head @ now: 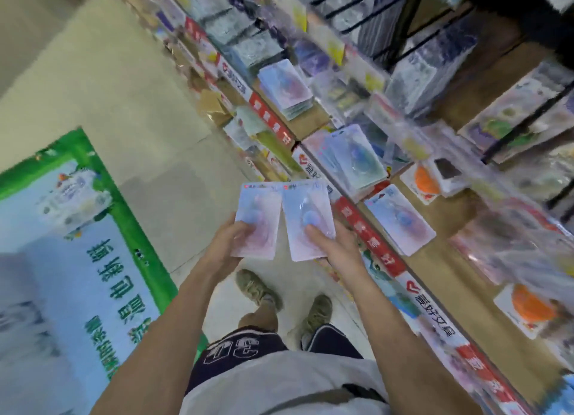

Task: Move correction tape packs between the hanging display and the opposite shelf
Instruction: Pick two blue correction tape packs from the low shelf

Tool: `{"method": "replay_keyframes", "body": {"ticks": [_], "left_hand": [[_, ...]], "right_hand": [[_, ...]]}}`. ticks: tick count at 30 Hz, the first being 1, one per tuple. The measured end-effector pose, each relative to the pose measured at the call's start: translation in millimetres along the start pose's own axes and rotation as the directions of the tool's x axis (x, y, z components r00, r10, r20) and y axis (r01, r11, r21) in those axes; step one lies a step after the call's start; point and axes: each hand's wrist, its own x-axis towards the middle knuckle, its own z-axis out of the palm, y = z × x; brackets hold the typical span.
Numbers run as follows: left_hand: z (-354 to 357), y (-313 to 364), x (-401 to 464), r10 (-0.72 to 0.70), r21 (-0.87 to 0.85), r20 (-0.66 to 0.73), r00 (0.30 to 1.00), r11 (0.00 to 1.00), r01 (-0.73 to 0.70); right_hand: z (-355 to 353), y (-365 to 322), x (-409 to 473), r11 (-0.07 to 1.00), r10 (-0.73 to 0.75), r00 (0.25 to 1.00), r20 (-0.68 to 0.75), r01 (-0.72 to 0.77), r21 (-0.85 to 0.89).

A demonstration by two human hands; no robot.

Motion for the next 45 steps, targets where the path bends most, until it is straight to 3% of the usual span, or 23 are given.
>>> {"method": "replay_keyframes", "body": {"ticks": [5,10,15,23,32,39,45], "left_hand": [[-68,46,-1,0.099,-0.125,-0.083,0.992,0.986,-0.109],[-132,103,-1,0.263,-0.075,-0.208,0.942,0.956,-0.283],[-184,162,-5,0.423,-0.019,-0.315,0.85,0.892,-0.451],[-236,247,4,0.511,0.034,-0.41,0.755,0.836,-0.547],[-282,365,67,0.595,0.11,-0.417,0.687,0.783,-0.612],[-314,504,148,0.658,0.227,-0.303,0.69,0.753,-0.618],[-329,595,216,0.71,0.285,-0.243,0.661,0.703,-0.651]], "right_hand": [[84,-42,37,0.999,-0.022,0.984,0.177,0.026,-0.023],[177,-87,74,0.991,-0.125,0.967,0.223,0.131,-0.013],[262,-125,102,0.976,-0.216,0.951,0.222,0.213,0.037],[346,-181,147,0.951,-0.305,0.907,0.29,0.306,0.044],[424,-251,238,0.922,-0.388,0.89,0.239,0.373,0.107],[485,-340,343,0.882,-0.463,0.878,0.122,0.442,0.165],[522,-410,419,0.805,-0.586,0.807,0.076,0.568,0.171]]}}
